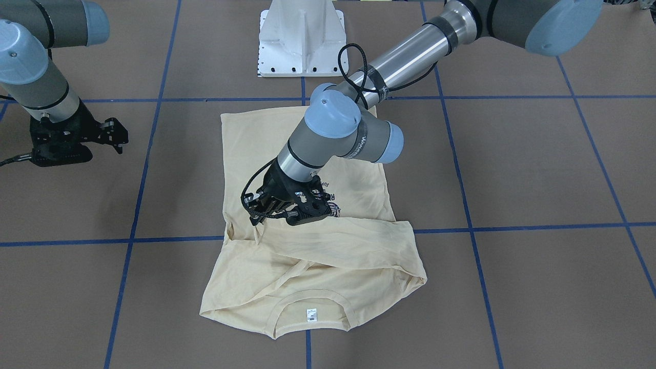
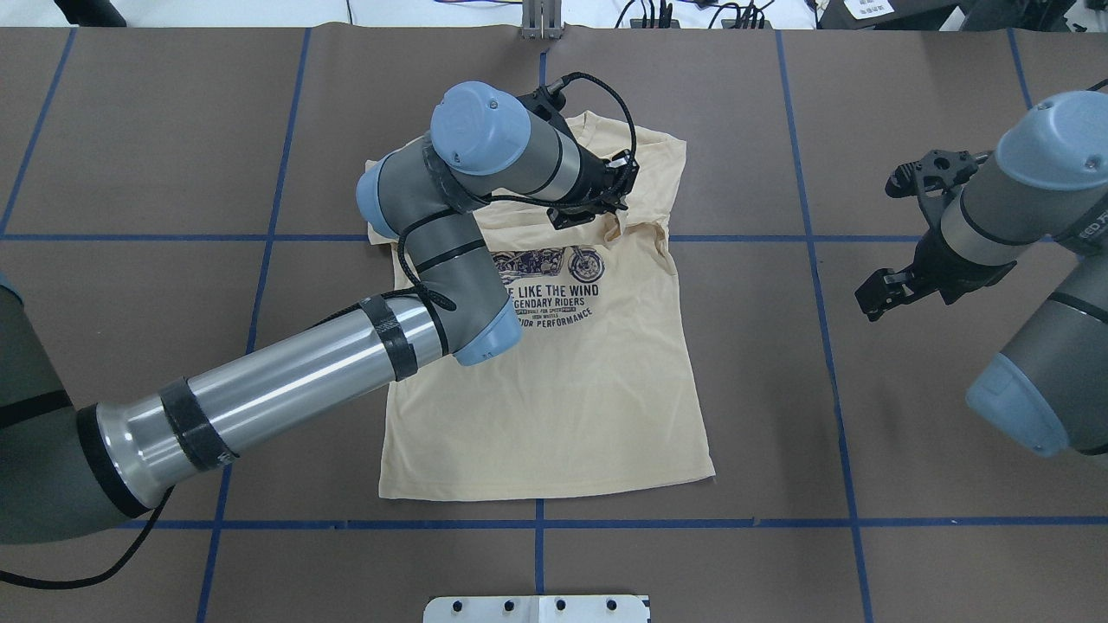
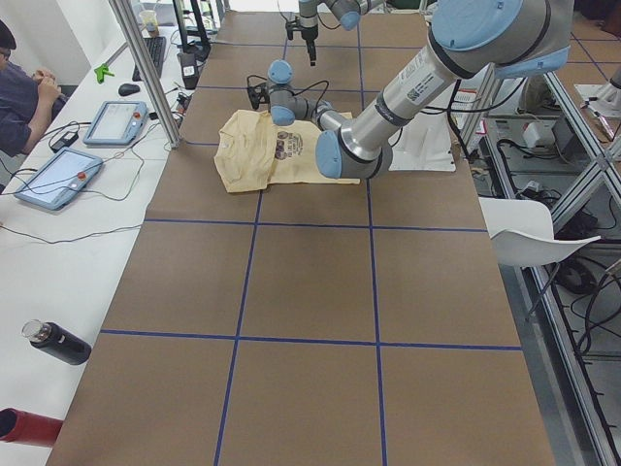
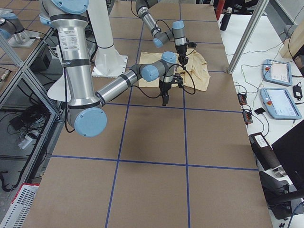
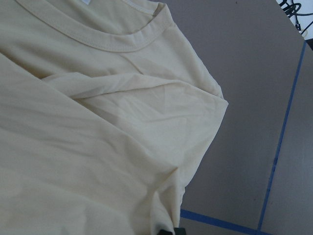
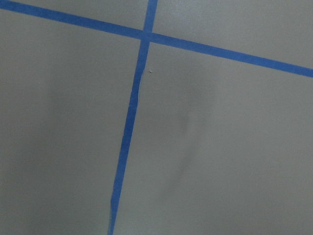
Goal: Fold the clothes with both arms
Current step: 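Carry the sleeve with the left gripper across the shirt toward the collar, then lay the sleeve down and open the left gripper, then move the left gripper back while the right gripper reaches to the nearest hem corner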
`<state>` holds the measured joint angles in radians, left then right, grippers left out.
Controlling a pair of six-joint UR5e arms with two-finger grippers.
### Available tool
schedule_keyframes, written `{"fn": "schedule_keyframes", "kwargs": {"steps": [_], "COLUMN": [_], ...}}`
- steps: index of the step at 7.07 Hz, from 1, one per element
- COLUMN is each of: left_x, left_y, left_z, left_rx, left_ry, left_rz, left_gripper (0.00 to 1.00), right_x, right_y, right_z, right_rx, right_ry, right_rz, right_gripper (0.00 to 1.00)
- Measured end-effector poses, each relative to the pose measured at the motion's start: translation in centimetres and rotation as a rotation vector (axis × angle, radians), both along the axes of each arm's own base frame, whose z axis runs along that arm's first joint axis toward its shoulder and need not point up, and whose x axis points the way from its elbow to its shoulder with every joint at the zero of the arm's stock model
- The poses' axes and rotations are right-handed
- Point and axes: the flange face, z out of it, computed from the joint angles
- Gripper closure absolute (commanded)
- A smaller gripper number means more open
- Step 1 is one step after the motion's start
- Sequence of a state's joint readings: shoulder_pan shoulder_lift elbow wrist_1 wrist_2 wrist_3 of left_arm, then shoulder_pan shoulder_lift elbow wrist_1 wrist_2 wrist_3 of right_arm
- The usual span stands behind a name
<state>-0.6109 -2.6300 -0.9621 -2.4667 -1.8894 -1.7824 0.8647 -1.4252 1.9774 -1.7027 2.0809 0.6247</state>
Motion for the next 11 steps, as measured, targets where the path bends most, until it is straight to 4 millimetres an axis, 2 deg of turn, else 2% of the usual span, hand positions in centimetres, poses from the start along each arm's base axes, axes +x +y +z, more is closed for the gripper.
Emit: {"fn": "schedule_keyframes", "kwargs": {"steps": [3, 5, 6, 7, 8, 9, 11], "left_x": [1.3, 0.9, 0.1, -1.5, -4.2, -7.2, -13.1], "left_y": [1.6, 1.6, 1.3, 1.3, 2.4, 4.0, 7.5], "left_z": [-2.1, -2.4, -2.5, -1.8, 0.4, 2.4, 3.7], "left_rx": [0.038, 0.053, 0.051, 0.047, 0.058, 0.082, 0.124], "left_ry": [0.03, 0.026, 0.015, -0.007, -0.037, -0.08, -0.176], "left_rz": [-0.014, -0.011, 0.001, 0.027, 0.055, 0.075, 0.104], "left_gripper": [0.01, 0.01, 0.01, 0.01, 0.02, 0.02, 0.01], "right_x": [-0.2, -0.5, -0.8, -1.0, -1.5, -2.9, -7.6], "right_y": [-0.3, -0.5, -0.5, -0.6, -0.4, 0.3, 3.7], "right_z": [-0.9, -1.9, -2.5, -3.2, -4.0, -4.8, -6.4], "right_rx": [0.003, 0.004, 0.003, 0.011, 0.012, -0.002, -0.067], "right_ry": [-0.02, -0.045, -0.066, -0.092, -0.129, -0.171, -0.247], "right_rz": [-0.001, -0.007, -0.01, 0.001, 0.034, 0.066, 0.113], "right_gripper": [0.0, 0.0, 0.0, 0.0, 0.0, 0.01, 0.02]}}
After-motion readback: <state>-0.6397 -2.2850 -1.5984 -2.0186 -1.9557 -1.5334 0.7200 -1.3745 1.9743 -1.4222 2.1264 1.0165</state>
